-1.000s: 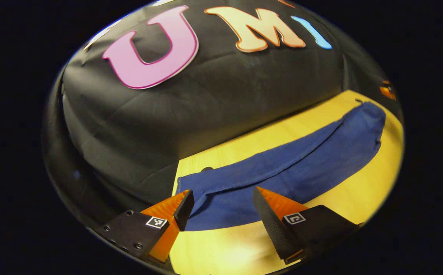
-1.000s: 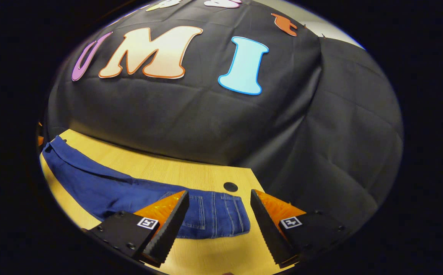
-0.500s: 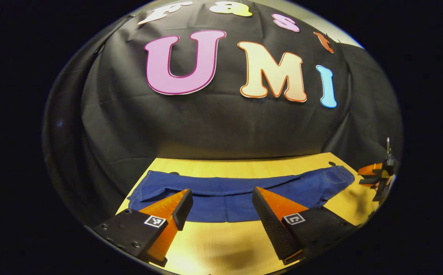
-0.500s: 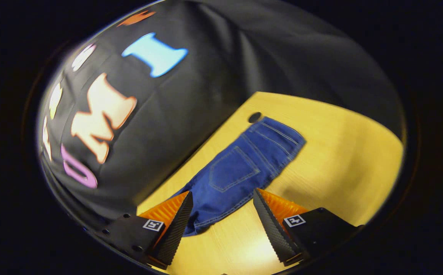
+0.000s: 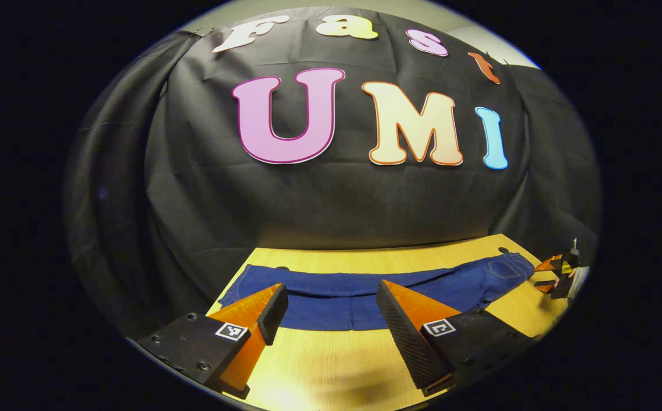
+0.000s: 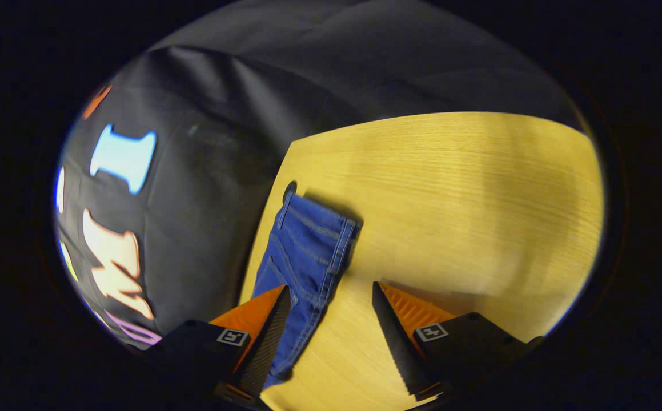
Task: Grasp the waist and the cuffs of the jeans and fold them to make the two legs overlap; first hold the waist and fold one-third of the jeans toward the cuffs, then hold the cuffs and fold the remaining one-third in the same direction to finish folding.
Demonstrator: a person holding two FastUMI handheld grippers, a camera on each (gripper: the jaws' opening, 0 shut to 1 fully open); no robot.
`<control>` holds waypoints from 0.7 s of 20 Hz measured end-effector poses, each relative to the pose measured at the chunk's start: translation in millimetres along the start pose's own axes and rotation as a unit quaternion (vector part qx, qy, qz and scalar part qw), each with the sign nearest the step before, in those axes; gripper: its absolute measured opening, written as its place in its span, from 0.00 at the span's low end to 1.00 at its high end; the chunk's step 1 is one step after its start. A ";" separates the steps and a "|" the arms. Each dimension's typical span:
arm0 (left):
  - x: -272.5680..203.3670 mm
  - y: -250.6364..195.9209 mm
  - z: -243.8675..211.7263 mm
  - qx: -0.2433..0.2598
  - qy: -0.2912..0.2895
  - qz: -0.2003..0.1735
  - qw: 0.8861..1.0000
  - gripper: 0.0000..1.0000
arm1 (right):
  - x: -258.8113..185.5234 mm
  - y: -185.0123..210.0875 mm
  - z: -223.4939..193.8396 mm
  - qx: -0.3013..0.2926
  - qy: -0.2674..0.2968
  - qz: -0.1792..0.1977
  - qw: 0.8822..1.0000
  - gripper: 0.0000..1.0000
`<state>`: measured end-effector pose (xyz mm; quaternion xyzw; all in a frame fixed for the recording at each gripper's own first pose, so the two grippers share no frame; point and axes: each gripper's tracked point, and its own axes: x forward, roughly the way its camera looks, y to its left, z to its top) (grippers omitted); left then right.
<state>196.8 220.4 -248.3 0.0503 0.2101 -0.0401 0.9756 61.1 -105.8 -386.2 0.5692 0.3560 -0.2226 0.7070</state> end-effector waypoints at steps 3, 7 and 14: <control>-6.4 1.4 -1.9 0.007 0.010 0.016 1.000 0.96 | 23.4 9.9 12.3 0.101 0.017 0.017 0.995 0.78; -11.6 -5.8 4.7 0.023 0.008 0.023 0.999 0.95 | 23.9 8.1 23.2 0.089 0.010 0.006 0.996 0.75; -19.6 -12.0 0.2 0.015 0.017 0.036 0.999 0.95 | 31.2 -0.5 34.0 0.131 0.021 -0.016 0.991 0.18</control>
